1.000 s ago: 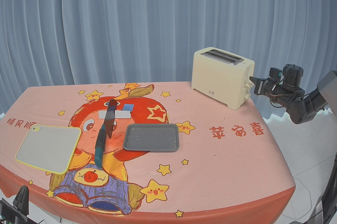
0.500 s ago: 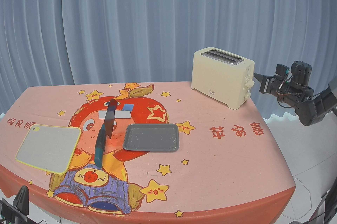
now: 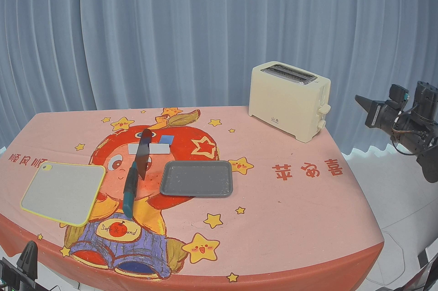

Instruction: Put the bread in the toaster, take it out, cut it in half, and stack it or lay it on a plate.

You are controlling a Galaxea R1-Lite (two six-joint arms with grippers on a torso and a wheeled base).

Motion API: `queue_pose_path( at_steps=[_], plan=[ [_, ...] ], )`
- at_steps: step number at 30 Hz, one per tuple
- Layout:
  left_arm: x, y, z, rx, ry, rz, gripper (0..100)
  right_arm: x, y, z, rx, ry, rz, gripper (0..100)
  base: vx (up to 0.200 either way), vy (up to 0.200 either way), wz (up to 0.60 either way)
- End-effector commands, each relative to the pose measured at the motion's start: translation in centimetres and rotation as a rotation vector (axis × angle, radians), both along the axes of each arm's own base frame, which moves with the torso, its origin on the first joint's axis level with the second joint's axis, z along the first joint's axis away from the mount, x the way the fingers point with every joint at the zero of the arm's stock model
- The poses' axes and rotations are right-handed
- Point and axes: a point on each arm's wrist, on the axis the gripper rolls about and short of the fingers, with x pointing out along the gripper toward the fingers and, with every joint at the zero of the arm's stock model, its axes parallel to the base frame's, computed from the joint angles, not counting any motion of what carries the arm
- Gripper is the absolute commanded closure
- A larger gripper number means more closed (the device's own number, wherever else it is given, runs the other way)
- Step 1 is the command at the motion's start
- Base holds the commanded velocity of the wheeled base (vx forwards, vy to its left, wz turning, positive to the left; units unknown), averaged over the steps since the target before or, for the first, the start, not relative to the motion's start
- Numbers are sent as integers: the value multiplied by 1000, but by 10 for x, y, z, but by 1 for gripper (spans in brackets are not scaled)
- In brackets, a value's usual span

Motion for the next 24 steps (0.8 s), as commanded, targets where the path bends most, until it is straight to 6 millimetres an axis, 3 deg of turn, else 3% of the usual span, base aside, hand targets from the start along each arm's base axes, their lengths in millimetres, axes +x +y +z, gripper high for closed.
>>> queue_pose_path(
  at_steps=[1, 8, 9, 24],
  plan=[
    [0, 0, -5, 0, 1, 0, 100, -30, -15, 14, 8, -45, -55, 100, 0, 0, 0],
    [0, 0, -5, 0, 2, 2, 100, -36, -7, 23, 8, -78, -28, 100, 0, 0, 0],
    [0, 0, -5, 0, 1, -1, 100, -38, 1, 22, 12, -74, 7, 100, 0, 0, 0],
    [0, 0, -5, 0, 2, 0, 100, -41, 2, 19, -2, -69, 11, 100, 0, 0, 0]
  ],
)
